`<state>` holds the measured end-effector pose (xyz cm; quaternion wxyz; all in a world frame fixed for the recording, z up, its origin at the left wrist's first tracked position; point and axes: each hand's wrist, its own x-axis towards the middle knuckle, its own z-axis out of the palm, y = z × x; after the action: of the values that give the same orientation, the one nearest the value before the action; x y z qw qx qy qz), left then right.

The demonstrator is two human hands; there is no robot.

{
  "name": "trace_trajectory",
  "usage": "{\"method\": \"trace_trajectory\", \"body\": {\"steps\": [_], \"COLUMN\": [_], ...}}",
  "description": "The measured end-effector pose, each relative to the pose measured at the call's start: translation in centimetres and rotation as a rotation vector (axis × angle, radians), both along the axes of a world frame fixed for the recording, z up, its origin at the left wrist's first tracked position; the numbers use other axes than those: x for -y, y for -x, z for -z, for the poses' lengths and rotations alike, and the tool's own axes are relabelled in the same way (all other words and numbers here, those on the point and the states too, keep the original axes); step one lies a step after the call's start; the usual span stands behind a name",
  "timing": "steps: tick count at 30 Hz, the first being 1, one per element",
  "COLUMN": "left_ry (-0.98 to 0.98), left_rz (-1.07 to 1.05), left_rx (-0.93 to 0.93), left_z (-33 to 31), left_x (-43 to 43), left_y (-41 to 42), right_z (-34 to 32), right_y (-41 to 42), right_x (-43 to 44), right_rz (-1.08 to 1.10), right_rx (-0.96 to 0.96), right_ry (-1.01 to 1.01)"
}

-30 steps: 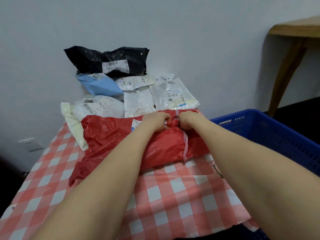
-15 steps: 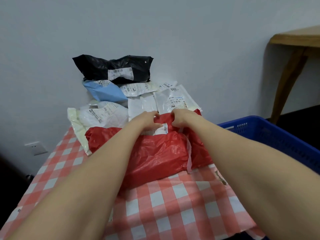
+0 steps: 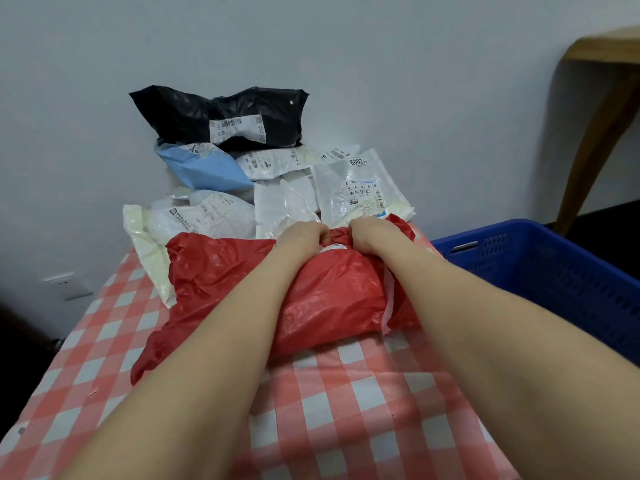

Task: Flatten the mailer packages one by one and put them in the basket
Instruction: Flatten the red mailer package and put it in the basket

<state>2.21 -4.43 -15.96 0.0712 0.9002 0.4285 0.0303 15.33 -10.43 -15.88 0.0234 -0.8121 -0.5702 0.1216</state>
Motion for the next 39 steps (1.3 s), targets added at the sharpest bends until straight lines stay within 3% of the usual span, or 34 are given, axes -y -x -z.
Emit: {"method": "trace_trajectory", "body": {"steps": [8, 14, 18, 21, 27, 32, 39], "left_ry": [-0.003, -0.025, 0.000, 0.036, 0.018, -0.025, 0.021], "left_rz": [-0.035, -0.206, -0.187, -0.138, -0.188, -0.186, -0.214], "left_rx": [0.043, 0.069, -0.025, -0.098, -0.273, -0.295, -0.214], "left_z": [-1.4, -4.8, -3.9, -2.1, 0.1, 1.6, 2.8], "left_x": [1.8, 3.1, 4.6, 5.1, 4.7, 4.2, 3.5], "left_y": [1.5, 5.0, 6.9, 7.9, 10.3, 11.5, 11.6], "right_z": [-0.9, -4.8, -4.1, -2.0, -1.3, -0.7, 0.4], "right_y": [0.1, 3.8, 6.9, 7.4, 7.0, 8.0, 7.7], "right_x": [1.4, 2.7, 3.1, 3.7, 4.1, 3.1, 2.5], "right_rz": [0.038, -0.026, -0.232, -0.236, -0.244, -0.284, -0.244], "right_rx": [-0.060, -0.050, 0.000, 0.053, 0.148, 0.371, 0.190], "right_ry": [-0.071, -0.434, -0.204, -0.014, 0.143, 0.028, 0.063]}}
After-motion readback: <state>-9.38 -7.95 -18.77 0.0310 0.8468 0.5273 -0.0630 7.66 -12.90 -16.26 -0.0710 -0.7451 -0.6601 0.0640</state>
